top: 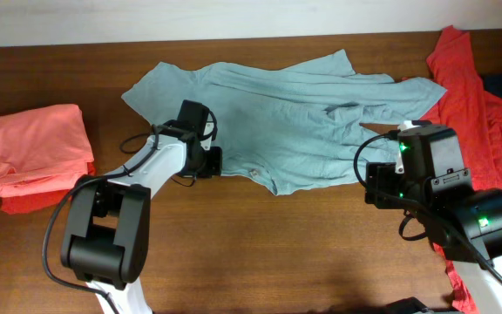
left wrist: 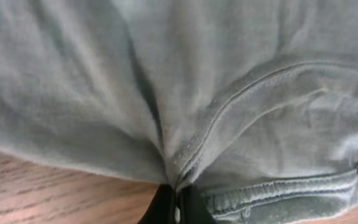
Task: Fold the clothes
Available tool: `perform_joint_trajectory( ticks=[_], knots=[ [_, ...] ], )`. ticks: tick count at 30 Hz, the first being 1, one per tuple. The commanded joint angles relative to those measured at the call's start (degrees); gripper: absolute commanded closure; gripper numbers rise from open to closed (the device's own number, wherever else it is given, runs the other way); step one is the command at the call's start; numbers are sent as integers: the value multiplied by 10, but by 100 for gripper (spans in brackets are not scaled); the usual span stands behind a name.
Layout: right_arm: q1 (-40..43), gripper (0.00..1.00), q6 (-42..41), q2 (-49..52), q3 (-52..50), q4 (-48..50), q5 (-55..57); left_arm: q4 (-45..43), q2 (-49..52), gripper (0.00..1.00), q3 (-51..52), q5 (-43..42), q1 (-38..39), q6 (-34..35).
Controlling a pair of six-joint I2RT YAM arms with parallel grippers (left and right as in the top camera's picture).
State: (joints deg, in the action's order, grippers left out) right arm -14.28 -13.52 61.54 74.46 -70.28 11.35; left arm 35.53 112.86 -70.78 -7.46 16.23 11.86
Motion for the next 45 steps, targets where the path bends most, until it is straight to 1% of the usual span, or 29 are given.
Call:
perform_joint_trajectory(
  ticks=[1, 4, 6, 9, 11, 12, 13, 14, 15, 18, 19, 20, 23, 27, 30, 33, 35, 39, 42, 43, 45],
  knots=[
    [5, 22, -3, -3, 9, -1, 14, 39, 29, 100, 10, 79, -17, 5],
    [5, 22, -3, -3, 9, -1, 14, 61, 18, 100, -4, 130, -49, 5],
    [5, 22, -3, -3, 9, 0, 14, 65, 2, 100, -36, 151, -95, 5],
    [5, 22, -3, -3, 9, 0, 14, 70, -7, 100, -99, 124, -146, 3],
    [5, 22, -3, -3, 9, 0, 14, 77, -7, 100, -151, 75, -175, -10],
    [5, 22, -3, -3, 9, 0, 14, 83, -7, 78, -175, 52, -187, -12],
    [5, 22, -3, -3, 9, 0, 14, 92, -7, 39, -193, 37, -195, -12],
    [5, 22, -3, -3, 9, 0, 14, 109, -7, 8, -212, 22, -204, -12],
    [5, 22, -3, -3, 9, -1, 14, 131, -7, 1, -226, 16, -208, -12],
    [5, 22, -3, -3, 9, 0, 14, 194, -7, 1, -239, -10, -208, -12],
    [5, 22, -3, -3, 9, 0, 14, 242, -7, 1, -238, -40, -200, -12],
    [5, 22, -3, -2, 9, 0, 14, 268, -7, 1, -234, -54, -193, -12],
    [5, 22, -3, 3, 9, -1, 14, 324, -7, 1, -218, -68, -161, -12],
    [5, 22, -3, 10, 9, -1, 14, 335, -7, 1, -179, -70, -108, -1],
    [5, 22, -3, 15, 9, -1, 14, 317, -7, 1, -138, -78, -57, 30],
    [5, 22, -3, 16, 9, 0, 14, 276, -7, 1, -94, -124, -7, 50],
    [5, 22, -3, 16, 9, -1, 16, 243, -7, 1, -65, -145, 25, 76],
    [5, 22, -3, 16, 9, -1, 16, 160, -7, 1, -3, -145, 89, 161],
    [5, 22, -3, 16, 9, -1, 16, 115, -7, 1, 15, -144, 118, 189],
    [5, 22, -3, 16, 9, -3, 16, 83, -7, 2, 22, -137, 133, 204],
    [5, 22, -3, 16, 9, -5, 16, 54, -6, 4, 28, -116, 144, 222]
  ],
)
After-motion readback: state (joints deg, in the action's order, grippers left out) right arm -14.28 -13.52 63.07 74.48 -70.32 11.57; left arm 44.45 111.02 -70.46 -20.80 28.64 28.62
